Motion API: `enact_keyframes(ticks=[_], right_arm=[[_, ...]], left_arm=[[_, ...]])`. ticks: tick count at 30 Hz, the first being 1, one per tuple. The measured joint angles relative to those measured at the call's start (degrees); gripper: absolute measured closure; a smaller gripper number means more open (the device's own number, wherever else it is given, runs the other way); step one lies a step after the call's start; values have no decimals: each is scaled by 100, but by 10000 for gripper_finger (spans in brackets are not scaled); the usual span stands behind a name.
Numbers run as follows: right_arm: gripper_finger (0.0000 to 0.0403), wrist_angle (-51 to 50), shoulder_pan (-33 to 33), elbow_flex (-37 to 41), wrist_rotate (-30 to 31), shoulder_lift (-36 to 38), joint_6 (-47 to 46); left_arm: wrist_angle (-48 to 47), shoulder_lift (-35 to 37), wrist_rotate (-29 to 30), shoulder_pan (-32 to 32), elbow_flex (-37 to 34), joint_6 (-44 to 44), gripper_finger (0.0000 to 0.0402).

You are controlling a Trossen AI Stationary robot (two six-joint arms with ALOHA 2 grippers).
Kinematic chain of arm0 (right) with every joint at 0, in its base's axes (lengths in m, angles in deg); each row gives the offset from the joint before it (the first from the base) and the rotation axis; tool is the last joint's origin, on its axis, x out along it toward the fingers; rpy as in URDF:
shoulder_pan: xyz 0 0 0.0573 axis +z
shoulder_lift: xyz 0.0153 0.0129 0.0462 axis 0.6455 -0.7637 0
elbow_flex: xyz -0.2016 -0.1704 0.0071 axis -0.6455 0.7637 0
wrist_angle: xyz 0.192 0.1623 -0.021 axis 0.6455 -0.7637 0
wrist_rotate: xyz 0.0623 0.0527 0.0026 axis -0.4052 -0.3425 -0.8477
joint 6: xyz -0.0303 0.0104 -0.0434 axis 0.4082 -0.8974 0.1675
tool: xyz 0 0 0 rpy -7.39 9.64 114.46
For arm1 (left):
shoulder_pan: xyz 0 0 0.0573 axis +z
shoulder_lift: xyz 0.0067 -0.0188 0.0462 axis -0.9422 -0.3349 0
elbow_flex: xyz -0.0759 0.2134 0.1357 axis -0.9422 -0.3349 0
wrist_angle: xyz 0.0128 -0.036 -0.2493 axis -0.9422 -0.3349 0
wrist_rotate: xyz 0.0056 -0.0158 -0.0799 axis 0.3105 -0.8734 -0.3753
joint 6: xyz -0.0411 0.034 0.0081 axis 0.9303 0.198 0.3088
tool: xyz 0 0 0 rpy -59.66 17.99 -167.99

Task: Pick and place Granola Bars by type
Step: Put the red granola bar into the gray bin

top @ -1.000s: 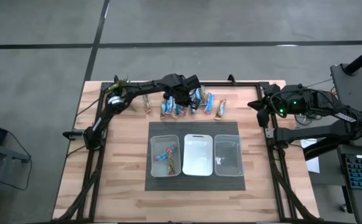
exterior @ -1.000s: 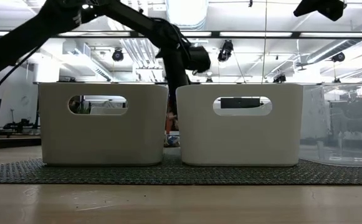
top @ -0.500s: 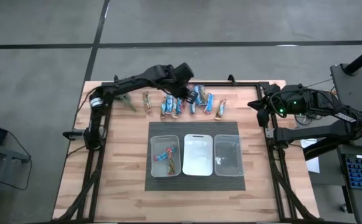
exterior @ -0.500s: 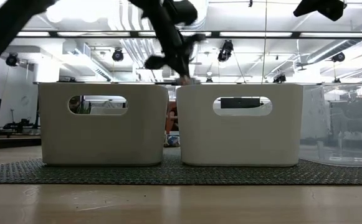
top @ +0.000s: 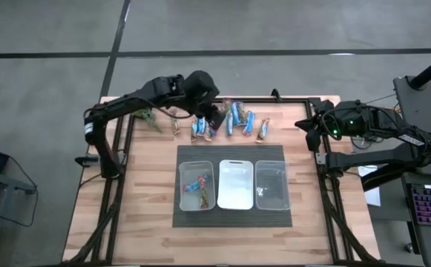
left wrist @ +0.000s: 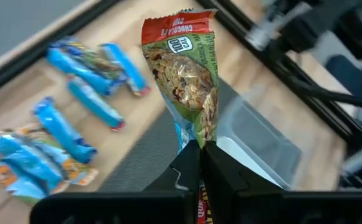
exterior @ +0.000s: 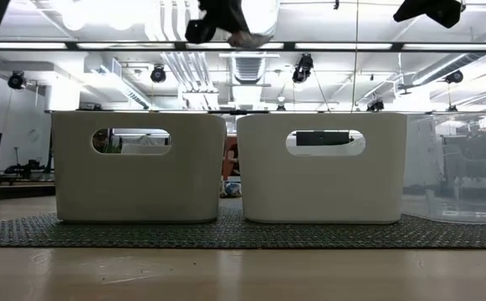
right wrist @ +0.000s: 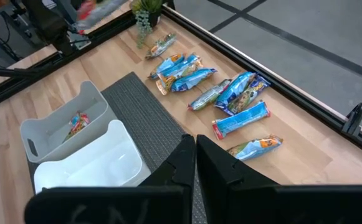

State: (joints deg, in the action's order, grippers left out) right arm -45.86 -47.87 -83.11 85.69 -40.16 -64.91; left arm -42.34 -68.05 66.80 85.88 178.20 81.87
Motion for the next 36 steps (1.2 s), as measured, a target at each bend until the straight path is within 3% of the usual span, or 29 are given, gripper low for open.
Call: enact_keyframes(ticks=[10, 19, 36], right_arm=[[394, 0, 1, 0, -29, 0, -5], [394, 2, 1, 1, -42, -2, -21], [394, 2, 1, 1, -49, -18, -21]], left_arm=[[-509, 207, -953, -656, 0, -624, 401], [-1555, 288, -1047, -1043, 0, -883, 401], [-1756, 294, -1046, -1649, -83, -2110, 401]])
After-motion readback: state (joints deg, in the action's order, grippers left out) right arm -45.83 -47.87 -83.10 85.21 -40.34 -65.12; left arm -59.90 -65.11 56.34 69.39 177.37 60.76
